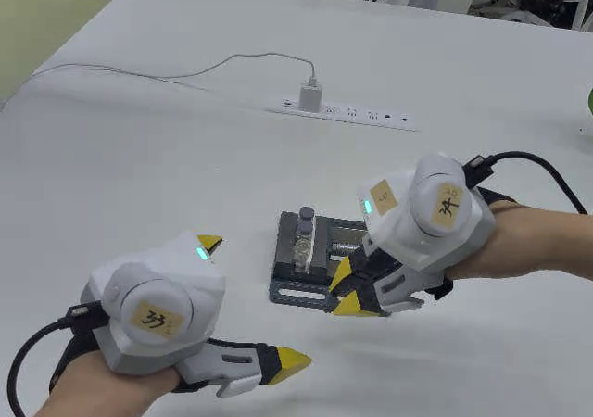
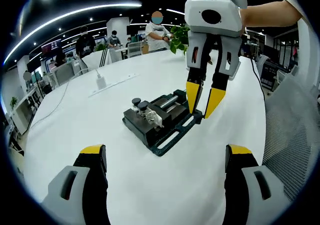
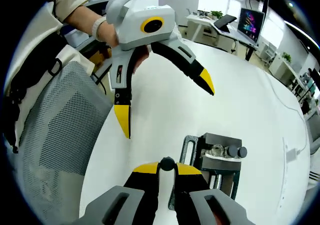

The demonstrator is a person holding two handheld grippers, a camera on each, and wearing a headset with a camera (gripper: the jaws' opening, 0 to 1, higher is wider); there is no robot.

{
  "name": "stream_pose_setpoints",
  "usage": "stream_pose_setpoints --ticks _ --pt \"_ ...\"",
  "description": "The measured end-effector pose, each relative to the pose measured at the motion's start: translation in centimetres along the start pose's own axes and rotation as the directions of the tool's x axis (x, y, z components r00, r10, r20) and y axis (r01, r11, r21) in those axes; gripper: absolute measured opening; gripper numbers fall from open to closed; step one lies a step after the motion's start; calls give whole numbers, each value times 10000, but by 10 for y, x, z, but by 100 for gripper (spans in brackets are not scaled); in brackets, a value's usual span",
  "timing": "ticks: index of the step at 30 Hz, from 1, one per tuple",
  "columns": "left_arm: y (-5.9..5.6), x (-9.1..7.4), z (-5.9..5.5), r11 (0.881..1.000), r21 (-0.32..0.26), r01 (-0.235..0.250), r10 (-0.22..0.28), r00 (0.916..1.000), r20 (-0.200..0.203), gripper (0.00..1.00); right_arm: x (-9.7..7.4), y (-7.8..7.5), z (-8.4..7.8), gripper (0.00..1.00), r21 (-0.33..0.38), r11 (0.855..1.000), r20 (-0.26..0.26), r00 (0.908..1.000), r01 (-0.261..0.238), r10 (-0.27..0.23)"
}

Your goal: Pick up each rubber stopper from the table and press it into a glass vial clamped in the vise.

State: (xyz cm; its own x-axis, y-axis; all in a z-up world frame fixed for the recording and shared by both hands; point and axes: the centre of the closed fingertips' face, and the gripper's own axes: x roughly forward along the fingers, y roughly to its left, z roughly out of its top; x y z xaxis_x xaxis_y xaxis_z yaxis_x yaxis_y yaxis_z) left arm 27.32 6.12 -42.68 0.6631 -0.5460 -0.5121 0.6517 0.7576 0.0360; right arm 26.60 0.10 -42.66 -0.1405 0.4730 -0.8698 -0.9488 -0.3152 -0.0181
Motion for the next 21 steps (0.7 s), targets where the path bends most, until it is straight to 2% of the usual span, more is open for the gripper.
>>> stream_pose_setpoints --ticks 9,16,21 --pt "0 -4 -3 9999 -116 -63 64 10000 60 97 -11 -26 3 6 -723 9974 -603 9981 64 -108" --pt "2 -6 -4 9999 -124 -55 55 10000 17 97 -12 -43 3 5 -1509 9885 -1270 9918 -70 -124" --pt "0 -7 -5 9999 -131 39 -39 10000 -10 96 -11 -55 4 5 -1959 9804 -1562 9877 -195 -116"
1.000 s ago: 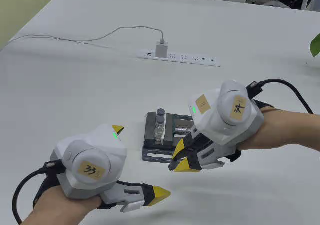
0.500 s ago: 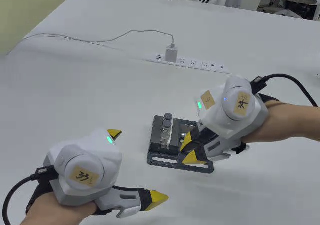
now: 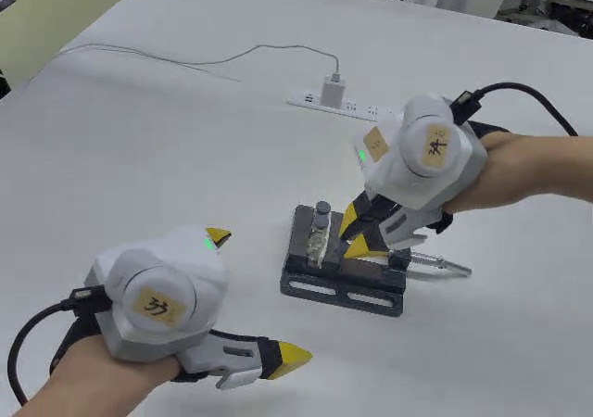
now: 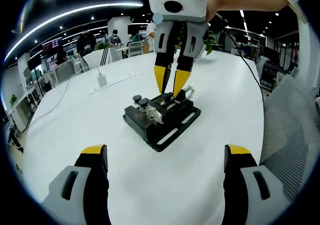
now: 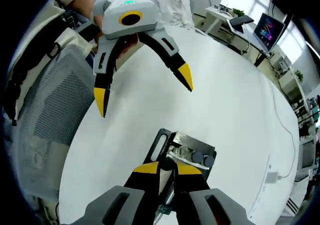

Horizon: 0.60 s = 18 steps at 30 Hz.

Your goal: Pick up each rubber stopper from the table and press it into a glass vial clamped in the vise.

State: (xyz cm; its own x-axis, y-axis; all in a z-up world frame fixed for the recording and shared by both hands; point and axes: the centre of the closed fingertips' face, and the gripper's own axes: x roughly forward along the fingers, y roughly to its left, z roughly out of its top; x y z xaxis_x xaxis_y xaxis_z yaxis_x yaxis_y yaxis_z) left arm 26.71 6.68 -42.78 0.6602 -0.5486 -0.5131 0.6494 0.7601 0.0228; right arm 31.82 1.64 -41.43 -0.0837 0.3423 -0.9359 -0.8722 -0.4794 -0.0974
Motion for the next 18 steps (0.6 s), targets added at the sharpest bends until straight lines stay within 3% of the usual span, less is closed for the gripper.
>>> stream_pose_setpoints --ticks 8,18 --pt "1 -2 0 9999 -166 4 -4 10000 9 96 9 -12 2 5 -1221 9920 -497 9985 -309 250" --pt "-1 -2 -2 9993 -373 9 -7 10000 48 94 15 -21 4 5 -1259 9901 -944 9942 -629 512"
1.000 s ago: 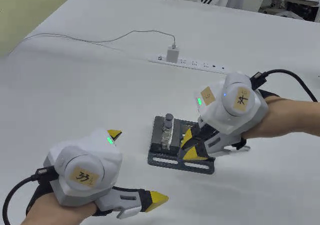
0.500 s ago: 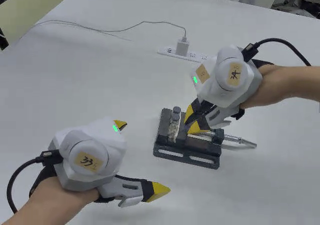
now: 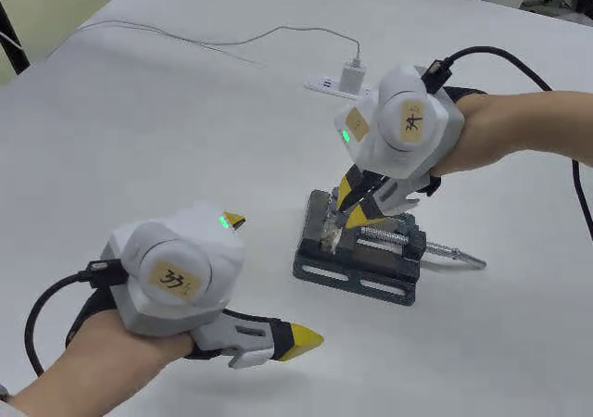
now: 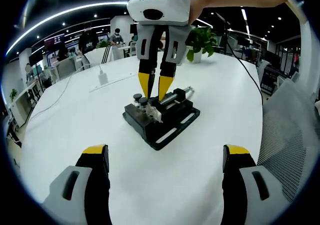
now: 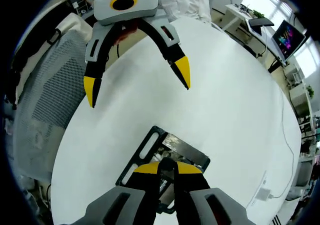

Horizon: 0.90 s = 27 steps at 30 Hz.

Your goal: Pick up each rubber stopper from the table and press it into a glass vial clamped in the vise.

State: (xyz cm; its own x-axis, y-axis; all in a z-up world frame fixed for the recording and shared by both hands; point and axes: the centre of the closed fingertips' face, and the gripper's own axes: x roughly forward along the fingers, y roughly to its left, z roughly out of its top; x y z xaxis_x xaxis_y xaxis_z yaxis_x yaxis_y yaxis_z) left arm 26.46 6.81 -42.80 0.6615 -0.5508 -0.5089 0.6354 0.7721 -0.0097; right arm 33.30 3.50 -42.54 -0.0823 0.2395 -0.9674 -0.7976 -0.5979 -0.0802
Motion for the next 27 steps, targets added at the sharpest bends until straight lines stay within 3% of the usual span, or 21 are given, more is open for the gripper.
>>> stream_pose_setpoints --ticks 27 --pt "-3 0 -5 9997 -233 74 -74 10000 -1 91 6 -3 0 5 296 9990 -734 9966 -345 366"
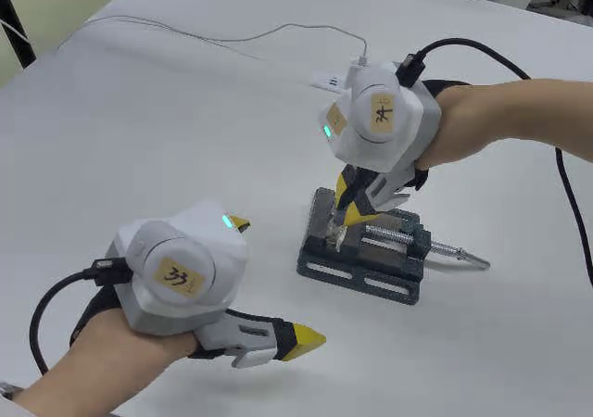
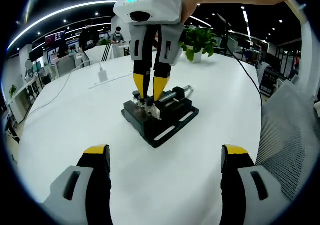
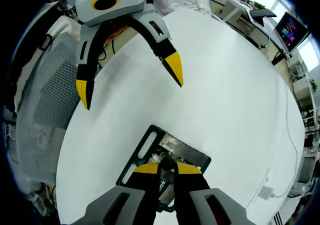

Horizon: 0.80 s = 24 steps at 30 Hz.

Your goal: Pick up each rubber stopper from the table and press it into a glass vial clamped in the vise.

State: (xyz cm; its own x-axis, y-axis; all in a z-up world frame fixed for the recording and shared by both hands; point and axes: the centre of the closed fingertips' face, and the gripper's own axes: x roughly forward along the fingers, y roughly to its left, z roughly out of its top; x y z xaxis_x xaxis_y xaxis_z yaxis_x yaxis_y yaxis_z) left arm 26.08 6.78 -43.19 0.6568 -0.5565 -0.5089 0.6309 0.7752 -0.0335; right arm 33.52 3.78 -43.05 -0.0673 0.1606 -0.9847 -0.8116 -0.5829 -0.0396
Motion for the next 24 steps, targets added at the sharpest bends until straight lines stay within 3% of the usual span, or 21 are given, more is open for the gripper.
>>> stream_pose_setpoints --ticks 11,24 --pt "1 -1 -2 10000 -52 -6 6 10000 -12 90 3 -1 2 5 318 9991 -704 9971 -277 298" --pt "1 1 -2 10000 -63 60 -60 10000 -2 89 3 -2 2 3 1969 9803 -556 9981 -135 249"
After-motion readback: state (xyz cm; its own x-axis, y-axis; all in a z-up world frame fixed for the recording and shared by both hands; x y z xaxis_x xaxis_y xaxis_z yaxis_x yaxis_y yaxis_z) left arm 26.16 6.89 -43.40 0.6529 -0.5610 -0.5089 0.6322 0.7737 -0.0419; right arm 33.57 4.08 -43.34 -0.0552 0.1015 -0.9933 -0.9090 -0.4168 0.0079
